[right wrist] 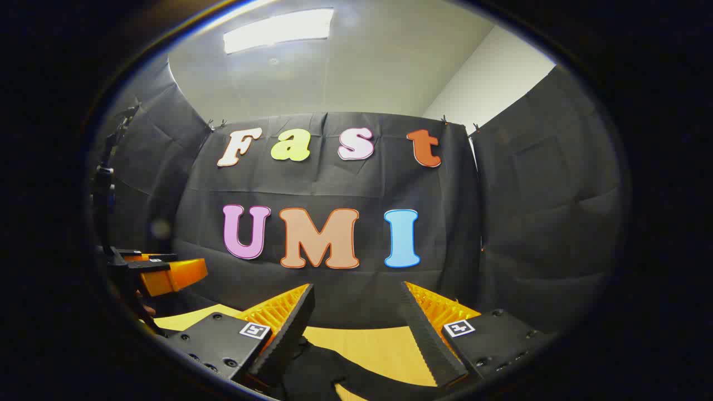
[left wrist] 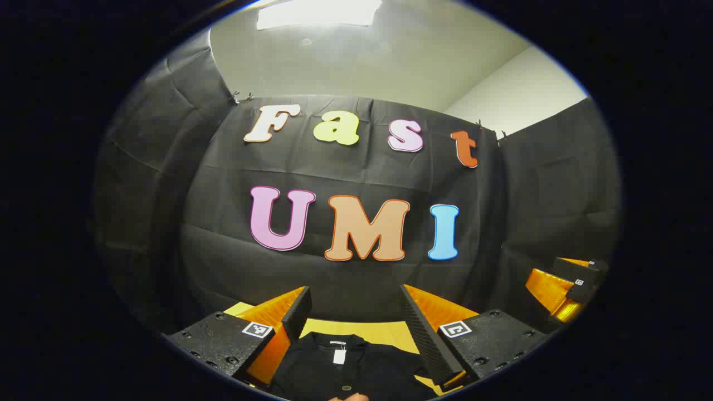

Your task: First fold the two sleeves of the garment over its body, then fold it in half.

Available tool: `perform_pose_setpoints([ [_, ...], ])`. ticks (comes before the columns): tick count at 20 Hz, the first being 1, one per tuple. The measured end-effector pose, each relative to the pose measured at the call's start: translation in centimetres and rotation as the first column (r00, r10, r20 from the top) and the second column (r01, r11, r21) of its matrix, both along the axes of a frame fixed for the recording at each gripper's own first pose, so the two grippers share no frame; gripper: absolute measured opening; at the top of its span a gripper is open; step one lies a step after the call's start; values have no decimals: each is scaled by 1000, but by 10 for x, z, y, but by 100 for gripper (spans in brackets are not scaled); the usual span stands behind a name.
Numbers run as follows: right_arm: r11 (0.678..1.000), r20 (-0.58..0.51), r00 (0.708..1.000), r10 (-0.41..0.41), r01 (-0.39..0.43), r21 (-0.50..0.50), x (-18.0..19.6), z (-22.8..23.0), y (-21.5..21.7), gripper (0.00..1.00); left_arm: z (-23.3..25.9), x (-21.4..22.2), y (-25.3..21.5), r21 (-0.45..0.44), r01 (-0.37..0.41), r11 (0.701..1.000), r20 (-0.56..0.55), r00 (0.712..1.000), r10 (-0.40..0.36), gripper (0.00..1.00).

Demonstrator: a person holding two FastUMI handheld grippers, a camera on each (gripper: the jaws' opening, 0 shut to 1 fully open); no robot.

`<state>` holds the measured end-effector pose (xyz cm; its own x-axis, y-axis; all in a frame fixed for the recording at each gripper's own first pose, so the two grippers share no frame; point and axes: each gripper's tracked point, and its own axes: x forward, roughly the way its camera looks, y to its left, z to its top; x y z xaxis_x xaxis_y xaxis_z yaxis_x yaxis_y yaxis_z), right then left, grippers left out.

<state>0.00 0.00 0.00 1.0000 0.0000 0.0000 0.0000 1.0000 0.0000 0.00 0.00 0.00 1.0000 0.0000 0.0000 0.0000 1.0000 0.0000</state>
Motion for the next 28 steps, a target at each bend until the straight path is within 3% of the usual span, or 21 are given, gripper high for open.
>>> perform_pose_setpoints([
  [11,997,14,998,63,-62,-35,-6,4,28,96,6,-7,10,34,-25,999,25,999,24,92],
  [21,999,0,999,33,-33,-12,-6,1,20,97,10,-12,17,63,-24,998,31,999,22,92],
  [28,999,-18,999,42,-42,13,2,-5,24,98,13,-11,33,81,-64,995,43,997,60,92],
])
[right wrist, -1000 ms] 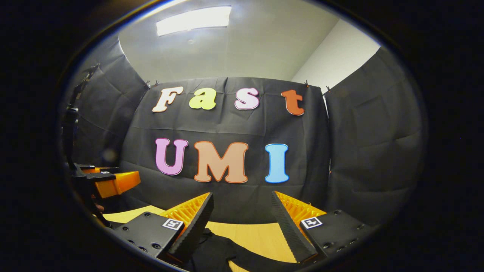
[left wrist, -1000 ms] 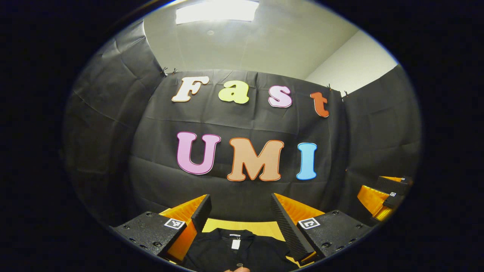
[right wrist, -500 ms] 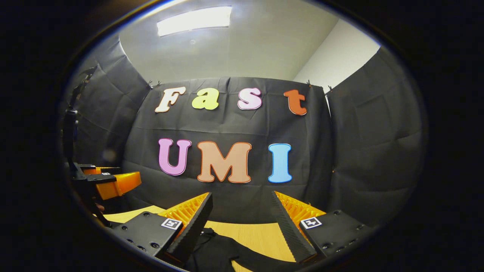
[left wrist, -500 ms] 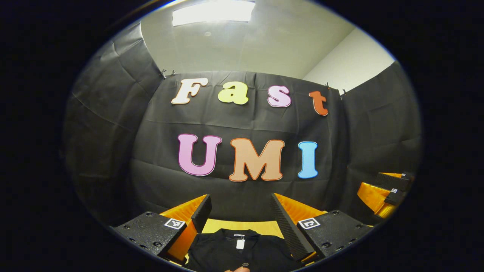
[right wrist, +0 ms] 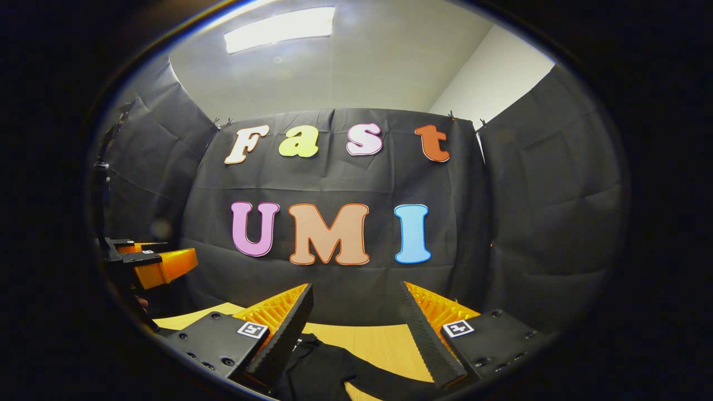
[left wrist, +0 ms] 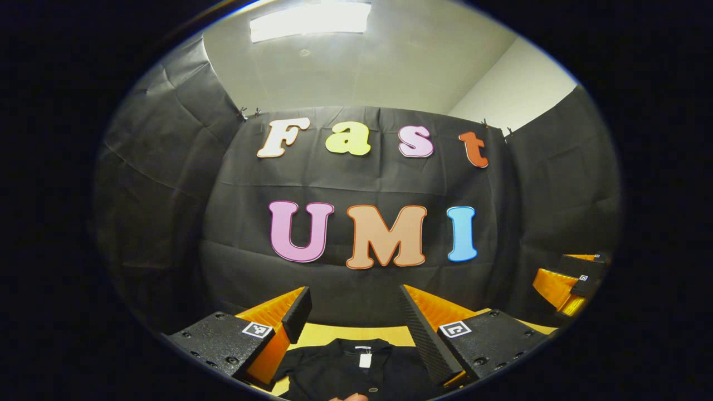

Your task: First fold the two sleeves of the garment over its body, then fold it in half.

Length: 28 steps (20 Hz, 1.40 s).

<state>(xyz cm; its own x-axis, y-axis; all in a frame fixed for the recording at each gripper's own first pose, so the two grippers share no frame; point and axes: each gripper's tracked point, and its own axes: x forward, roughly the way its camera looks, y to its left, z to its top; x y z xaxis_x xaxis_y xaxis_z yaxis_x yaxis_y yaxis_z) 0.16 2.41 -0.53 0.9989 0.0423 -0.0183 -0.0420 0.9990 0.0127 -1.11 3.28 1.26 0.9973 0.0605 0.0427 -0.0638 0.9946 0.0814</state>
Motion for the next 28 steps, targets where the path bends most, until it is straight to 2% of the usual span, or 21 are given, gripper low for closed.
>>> perform_pose_setpoints([
  [9,1000,-1,1000,27,-27,15,7,0,13,99,-1,-6,17,2,-43,999,-3,999,43,92],
  [24,999,-19,999,37,-37,18,0,-11,39,98,-3,-18,42,40,-51,998,-8,999,52,92],
  [28,999,-31,999,32,-32,16,-5,-16,51,98,-13,-19,48,18,-35,999,-36,999,35,92],
])
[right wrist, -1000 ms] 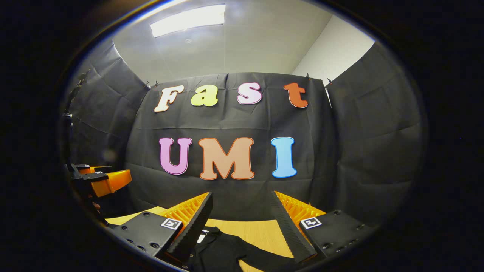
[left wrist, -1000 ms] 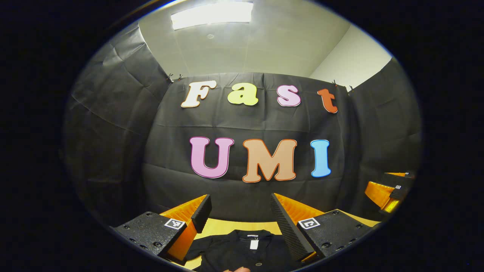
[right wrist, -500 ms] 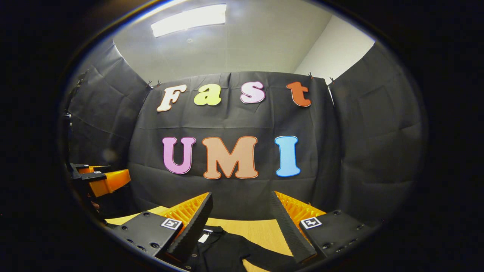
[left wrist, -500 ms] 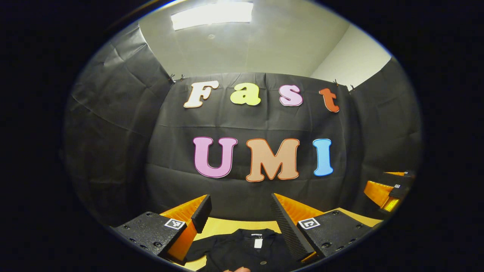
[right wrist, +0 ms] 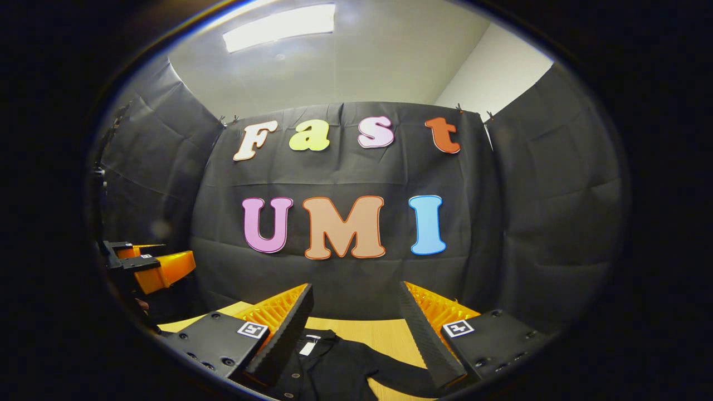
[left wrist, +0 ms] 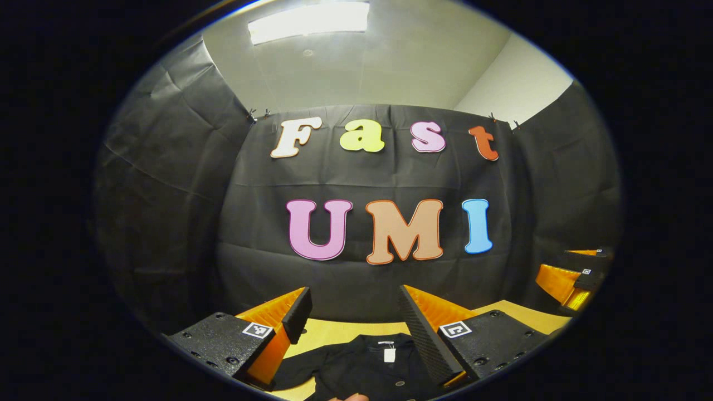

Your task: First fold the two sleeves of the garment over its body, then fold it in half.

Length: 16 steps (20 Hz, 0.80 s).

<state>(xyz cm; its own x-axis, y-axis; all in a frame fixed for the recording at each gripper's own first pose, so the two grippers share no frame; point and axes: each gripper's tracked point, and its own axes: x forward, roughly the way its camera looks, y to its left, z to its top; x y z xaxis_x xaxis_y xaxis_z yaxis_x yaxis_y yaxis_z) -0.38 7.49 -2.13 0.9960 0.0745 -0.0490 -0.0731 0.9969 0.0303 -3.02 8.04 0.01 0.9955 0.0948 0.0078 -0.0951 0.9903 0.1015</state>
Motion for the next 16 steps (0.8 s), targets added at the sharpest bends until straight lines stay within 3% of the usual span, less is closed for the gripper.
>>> perform_pose_setpoints([
  [16,1000,10,1000,25,-25,-3,3,3,0,97,-7,0,2,-21,-6,1000,-13,1000,6,92],
])
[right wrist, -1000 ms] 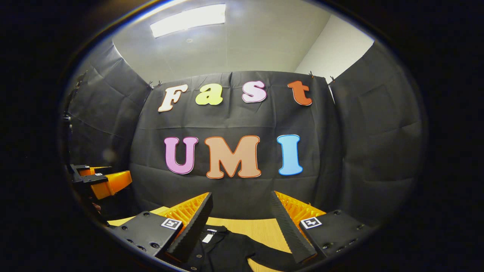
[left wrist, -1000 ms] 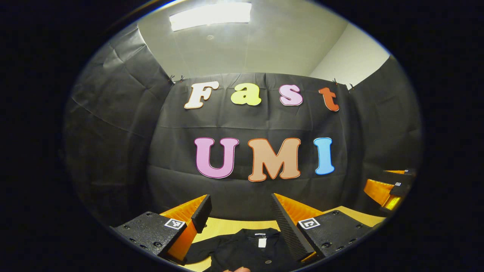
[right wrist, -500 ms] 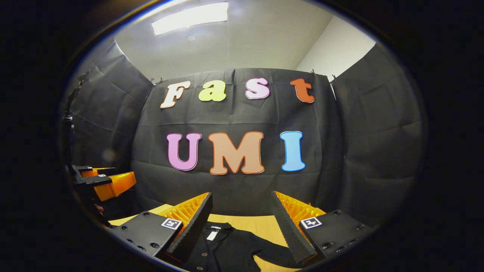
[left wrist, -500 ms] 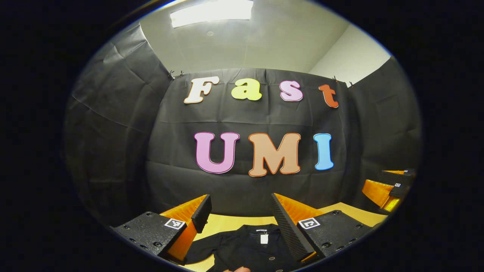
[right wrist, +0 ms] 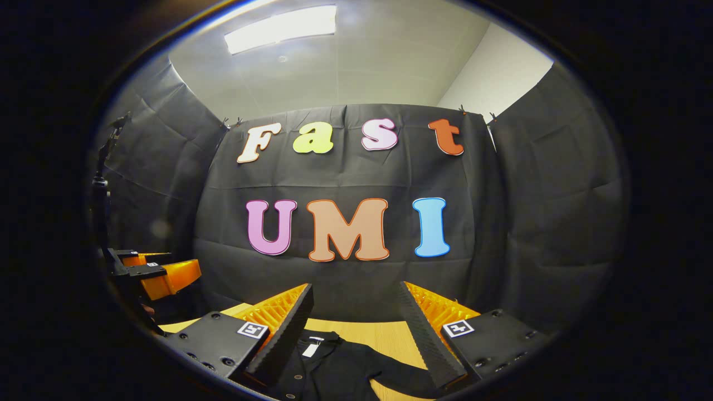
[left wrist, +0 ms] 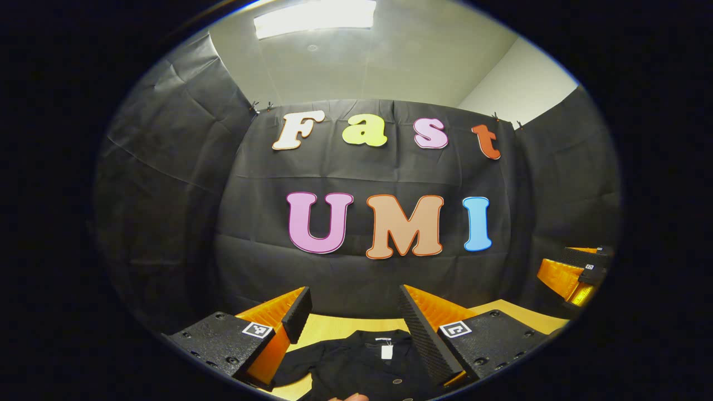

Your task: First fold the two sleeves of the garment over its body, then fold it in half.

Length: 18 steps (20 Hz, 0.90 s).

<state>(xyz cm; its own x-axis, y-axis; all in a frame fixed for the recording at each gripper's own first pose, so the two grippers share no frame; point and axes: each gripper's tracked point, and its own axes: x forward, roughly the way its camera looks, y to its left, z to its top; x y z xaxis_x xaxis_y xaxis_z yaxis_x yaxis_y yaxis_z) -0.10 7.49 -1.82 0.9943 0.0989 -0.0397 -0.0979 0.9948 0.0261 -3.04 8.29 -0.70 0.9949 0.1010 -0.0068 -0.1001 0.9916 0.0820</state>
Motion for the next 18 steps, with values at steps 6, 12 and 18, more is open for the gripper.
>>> perform_pose_setpoints([
  [6,1000,-10,1000,0,-1,-8,4,-4,-6,98,-5,0,1,-11,-8,1000,-7,1000,8,93],
  [12,997,-61,997,-55,52,-53,14,-30,-58,98,-4,3,-1,-10,-18,1000,-2,1000,18,92],
  [18,982,-229,963,-143,109,-156,27,-101,-161,98,0,6,-12,8,-71,997,17,997,71,92],
])
